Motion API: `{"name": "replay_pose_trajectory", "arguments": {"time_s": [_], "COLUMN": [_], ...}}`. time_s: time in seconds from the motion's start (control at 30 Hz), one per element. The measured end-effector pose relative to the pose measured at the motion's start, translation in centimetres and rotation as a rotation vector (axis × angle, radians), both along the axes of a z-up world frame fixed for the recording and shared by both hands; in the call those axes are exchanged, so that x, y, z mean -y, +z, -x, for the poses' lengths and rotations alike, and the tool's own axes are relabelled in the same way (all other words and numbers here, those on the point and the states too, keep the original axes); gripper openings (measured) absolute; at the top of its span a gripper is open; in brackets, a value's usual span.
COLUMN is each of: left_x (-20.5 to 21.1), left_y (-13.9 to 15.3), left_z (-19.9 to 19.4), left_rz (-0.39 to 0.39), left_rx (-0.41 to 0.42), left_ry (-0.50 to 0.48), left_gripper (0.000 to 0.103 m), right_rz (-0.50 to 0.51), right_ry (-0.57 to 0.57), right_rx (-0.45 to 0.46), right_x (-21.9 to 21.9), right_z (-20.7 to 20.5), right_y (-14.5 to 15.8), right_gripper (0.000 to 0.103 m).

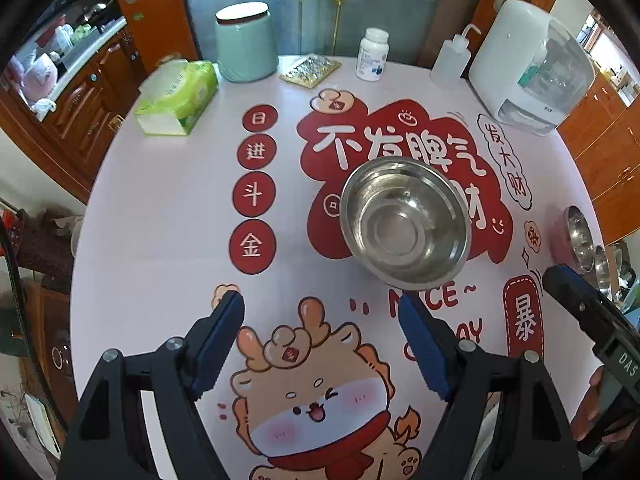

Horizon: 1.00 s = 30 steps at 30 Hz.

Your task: Organize plates and bowls

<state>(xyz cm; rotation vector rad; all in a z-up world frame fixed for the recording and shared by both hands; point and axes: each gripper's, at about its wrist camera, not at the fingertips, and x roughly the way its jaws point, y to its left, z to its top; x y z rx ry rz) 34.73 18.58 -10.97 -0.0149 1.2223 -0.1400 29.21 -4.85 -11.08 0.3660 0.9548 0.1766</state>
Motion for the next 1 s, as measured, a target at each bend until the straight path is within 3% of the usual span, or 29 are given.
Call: {"name": "replay_pose_trajectory", "arguments": {"time_s": [0.23, 0.6, 0.83, 1.0], "left_x": [0.8, 1.8, 1.8, 2.3], "left_y": [-2.8, -6.2, -8.6, -9.8], "left_z": [-2.2, -4.2, -5.2, -5.6], "left_rz": [0.028, 0.105, 0.166, 0.167], "left_rx": [-0.039, 0.009, -0.015, -0.036], "left_ry": [0.008, 0.045, 0.071, 0.072], "left_gripper": [0.078, 0.075, 0.060, 0.040], "right_rz": [-0.011, -0.074, -0.093, -0.102], "right_ry": [-0.022, -0.006, 0.007, 0.002], "right_rx": [-0.063, -0.110, -0.139, -0.141], "right_x": [0.1, -1.1, -1.5, -1.3], "right_z": [-2.4, -5.0, -6.0, -6.3], "right_y": [-2.9, -7.5, -9.5, -10.3], "right_gripper": [0.067, 0.067, 0.053, 0.032]}}
